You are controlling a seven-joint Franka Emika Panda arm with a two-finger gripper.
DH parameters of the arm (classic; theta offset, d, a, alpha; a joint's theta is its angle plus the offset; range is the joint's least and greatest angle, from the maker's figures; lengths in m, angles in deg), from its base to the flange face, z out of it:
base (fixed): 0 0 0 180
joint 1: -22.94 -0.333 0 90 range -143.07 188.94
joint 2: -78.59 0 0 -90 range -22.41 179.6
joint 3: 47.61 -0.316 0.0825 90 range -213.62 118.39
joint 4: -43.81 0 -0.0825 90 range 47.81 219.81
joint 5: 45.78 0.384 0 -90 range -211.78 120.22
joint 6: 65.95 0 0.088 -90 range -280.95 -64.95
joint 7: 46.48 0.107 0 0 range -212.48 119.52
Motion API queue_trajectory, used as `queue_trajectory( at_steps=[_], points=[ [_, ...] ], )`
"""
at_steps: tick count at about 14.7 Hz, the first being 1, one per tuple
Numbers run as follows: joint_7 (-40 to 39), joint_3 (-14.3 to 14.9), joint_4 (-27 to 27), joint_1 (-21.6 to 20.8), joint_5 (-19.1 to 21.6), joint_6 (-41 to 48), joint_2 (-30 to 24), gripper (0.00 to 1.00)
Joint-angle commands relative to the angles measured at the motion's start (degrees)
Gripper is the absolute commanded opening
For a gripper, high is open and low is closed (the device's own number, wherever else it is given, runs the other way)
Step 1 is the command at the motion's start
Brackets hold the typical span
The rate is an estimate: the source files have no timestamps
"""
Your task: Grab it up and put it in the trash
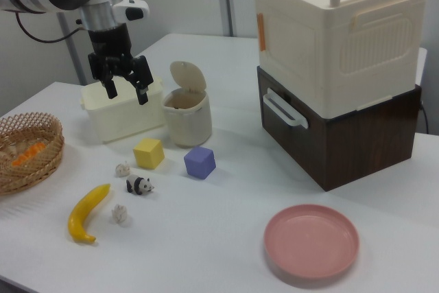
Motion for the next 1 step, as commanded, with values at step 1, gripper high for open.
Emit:
queue_trajectory(
  at_steps=[1],
  points=[
    [-1.31, 0.31, 1.04, 0.11, 1.48, 1.56, -1.27, 1.00]
  ],
)
